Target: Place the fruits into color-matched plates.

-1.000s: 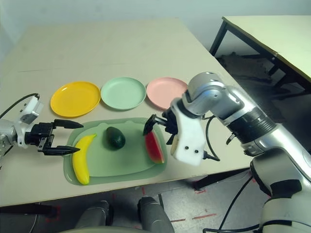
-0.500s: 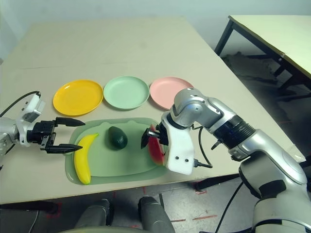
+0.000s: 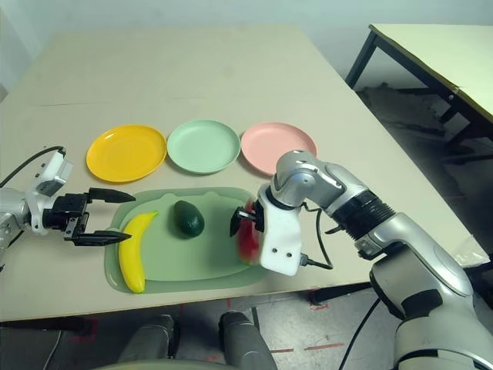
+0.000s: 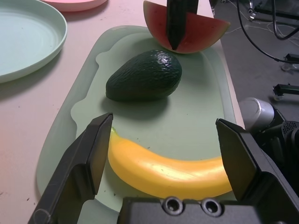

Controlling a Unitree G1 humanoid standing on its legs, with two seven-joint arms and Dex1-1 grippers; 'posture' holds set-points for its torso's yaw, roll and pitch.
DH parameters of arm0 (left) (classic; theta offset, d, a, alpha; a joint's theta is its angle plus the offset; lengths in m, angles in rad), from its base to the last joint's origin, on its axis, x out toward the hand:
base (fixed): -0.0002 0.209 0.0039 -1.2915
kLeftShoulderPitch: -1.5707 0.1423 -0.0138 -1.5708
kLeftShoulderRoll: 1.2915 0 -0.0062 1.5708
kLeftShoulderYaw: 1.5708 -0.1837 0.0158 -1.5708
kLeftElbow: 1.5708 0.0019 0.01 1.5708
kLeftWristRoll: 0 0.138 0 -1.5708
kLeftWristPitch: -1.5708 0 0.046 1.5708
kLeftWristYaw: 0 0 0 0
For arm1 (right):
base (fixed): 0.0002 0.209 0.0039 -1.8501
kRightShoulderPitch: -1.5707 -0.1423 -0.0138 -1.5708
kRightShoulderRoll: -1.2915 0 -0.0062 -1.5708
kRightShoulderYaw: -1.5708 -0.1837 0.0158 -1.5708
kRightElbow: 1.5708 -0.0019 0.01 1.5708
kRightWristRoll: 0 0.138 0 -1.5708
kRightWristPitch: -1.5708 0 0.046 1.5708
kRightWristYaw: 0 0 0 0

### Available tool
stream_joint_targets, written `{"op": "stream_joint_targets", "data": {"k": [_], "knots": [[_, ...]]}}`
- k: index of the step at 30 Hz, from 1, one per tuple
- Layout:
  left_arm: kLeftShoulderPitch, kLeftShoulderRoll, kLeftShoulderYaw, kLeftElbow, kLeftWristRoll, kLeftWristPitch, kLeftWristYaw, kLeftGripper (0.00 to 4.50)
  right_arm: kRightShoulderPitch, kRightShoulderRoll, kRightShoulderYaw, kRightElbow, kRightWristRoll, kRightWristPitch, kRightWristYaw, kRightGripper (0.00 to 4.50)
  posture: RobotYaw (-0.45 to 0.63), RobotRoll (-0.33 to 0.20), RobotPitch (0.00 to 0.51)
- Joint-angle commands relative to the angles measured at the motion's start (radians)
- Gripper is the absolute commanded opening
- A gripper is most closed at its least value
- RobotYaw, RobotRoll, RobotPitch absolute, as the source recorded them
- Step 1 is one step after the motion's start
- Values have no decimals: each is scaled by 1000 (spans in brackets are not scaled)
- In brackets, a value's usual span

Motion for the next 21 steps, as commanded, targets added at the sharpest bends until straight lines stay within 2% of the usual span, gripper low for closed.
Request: {"op": "stream_joint_targets", "data": {"k": [1, 3, 12, 21], "knots": [[-20, 1, -18, 18, 18, -19, -15, 4500, 35, 13, -5, -30, -27, 47, -10, 2841, -10, 0, 121], [-29, -1, -22, 31, 21, -27, -21, 4500, 41, 17, -16, -37, -34, 63, -14, 2279, -19, 0, 119], [-25, -9, -32, 70, 22, -55, -53, 4500, 78, 1, -50, -102, -35, 139, -7, 2275, -137, 0, 68], [-59, -43, -33, 106, 32, -57, -58, 4500, 15, 14, -110, -116, 43, 252, 28, 2275, -150, 0, 71]]}}
